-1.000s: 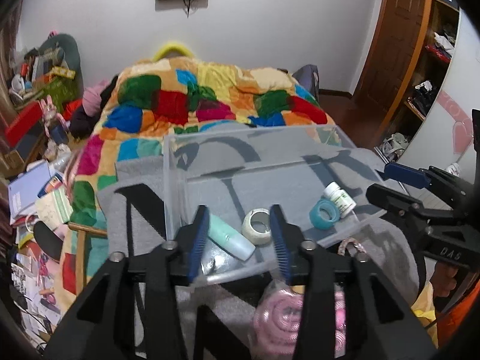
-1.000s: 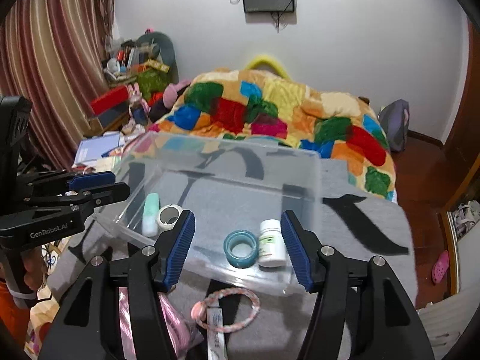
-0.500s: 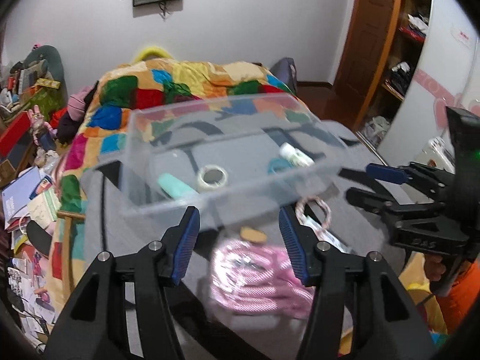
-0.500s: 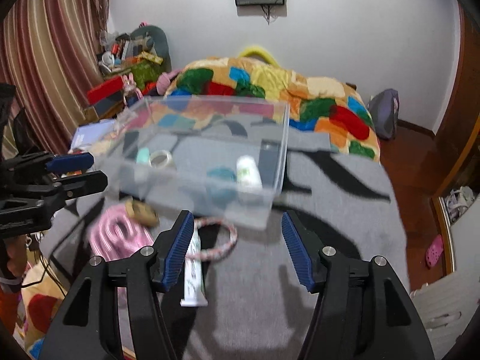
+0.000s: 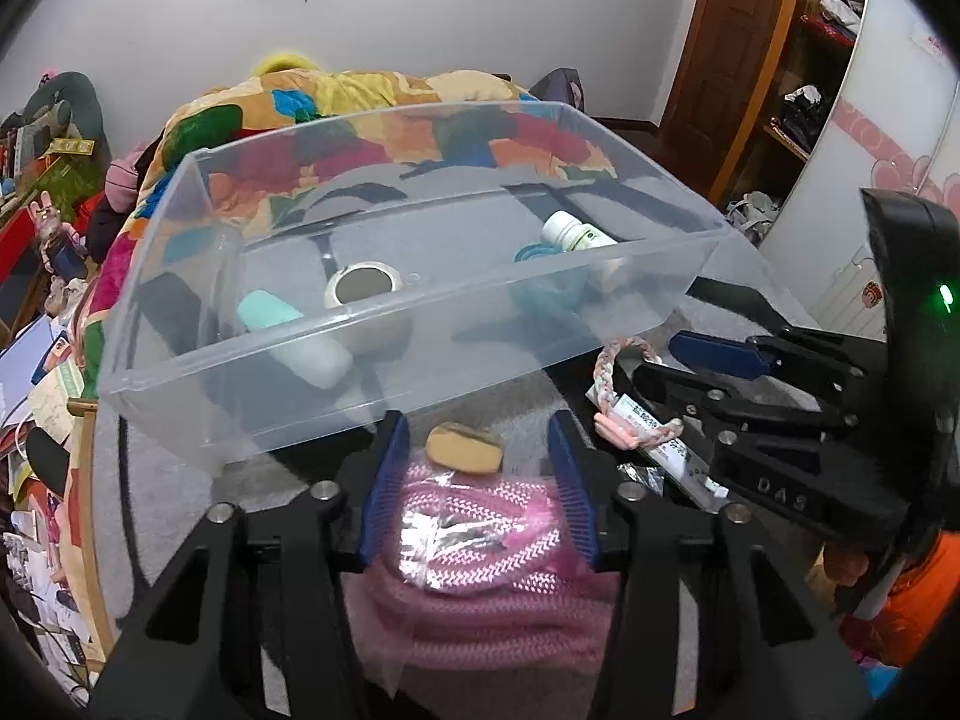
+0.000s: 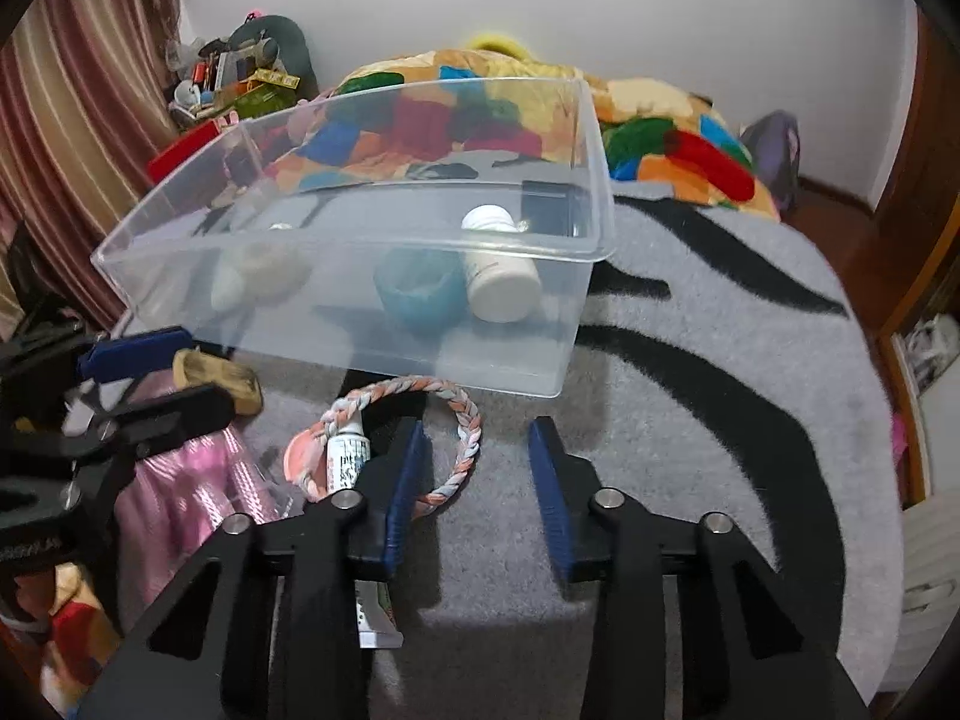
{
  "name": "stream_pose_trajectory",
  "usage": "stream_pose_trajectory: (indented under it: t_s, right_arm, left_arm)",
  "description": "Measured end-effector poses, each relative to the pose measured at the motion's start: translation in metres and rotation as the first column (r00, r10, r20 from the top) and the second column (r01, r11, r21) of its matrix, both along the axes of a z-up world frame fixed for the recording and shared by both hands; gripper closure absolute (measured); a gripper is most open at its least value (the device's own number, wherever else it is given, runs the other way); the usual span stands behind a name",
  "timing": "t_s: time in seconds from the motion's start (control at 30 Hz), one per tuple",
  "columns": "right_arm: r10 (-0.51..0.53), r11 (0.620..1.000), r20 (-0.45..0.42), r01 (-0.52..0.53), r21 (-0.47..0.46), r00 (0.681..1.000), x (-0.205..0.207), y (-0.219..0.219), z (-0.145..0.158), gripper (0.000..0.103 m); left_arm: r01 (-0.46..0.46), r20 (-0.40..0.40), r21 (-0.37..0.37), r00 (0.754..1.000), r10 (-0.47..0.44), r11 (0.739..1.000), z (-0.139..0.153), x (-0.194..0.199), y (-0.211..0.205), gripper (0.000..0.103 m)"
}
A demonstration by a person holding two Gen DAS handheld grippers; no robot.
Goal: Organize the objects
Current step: 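Grasp the wooden block with the left tool while the right tool grasps the rope bracelet, then drop the wooden block and rope bracelet into the clear box from both tools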
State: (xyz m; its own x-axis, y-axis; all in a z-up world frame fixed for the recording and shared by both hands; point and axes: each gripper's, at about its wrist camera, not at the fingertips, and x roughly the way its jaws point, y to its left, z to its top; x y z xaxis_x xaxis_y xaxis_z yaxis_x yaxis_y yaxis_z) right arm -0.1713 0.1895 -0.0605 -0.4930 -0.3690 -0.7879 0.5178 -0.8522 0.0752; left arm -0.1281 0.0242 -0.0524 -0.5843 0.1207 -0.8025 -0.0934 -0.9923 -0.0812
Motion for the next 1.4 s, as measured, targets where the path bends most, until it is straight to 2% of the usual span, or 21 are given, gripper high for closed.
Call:
stream_pose_trajectory:
  t_s: [0.03,0.1,0.13,0.47,0.7,1.13,1.4]
  right_arm:
    - [0.002,1.000,-0.011,-0.002,0.005,1.000,0.002,0.002,-0.001,0.082]
    - [0.006,1.000,-0.013,-0.006,0.001,1.000,0.006,0.007,0.000,0.094]
    - [0.003,1.000,-0.010,-0.003,-0.003,1.000,0.007,0.011,0.001,0.095]
    - [-0.060,0.997,-0.016,0.059,-0.045,0.998,0.015,0.042,0.018,0.097]
    - [-0.053,0.993,-0.085,0.044,-0.110,0.995,0.024,0.050,0.058,0.098]
    - [0.015,0.975,-0.214,-0.062,-0.214,0.977,0.022,0.015,0.126,0.098]
    - [0.019,0.974,-0.243,-0.072,-0.213,0.970,-0.008,-0.023,0.141,0.098]
  left_arm:
    - [-0.007,-0.006,-0.001,1.000,0.006,1.000,-0.001,0.000,0.000,0.063]
    - [-0.010,-0.013,0.004,1.000,0.010,1.000,-0.002,-0.001,-0.001,0.077]
    - [-0.016,-0.018,0.005,1.000,0.016,1.000,-0.002,0.000,-0.002,0.079]
    - [-0.023,-0.070,0.032,0.997,0.025,0.999,0.017,0.016,-0.011,0.079]
    - [-0.031,-0.136,0.057,0.990,0.039,0.998,0.042,0.027,-0.017,0.079]
    - [-0.083,-0.224,0.089,0.969,0.101,0.993,0.081,0.021,-0.046,0.079]
    - [-0.125,-0.224,0.073,0.965,0.138,0.990,0.084,-0.005,-0.061,0.079]
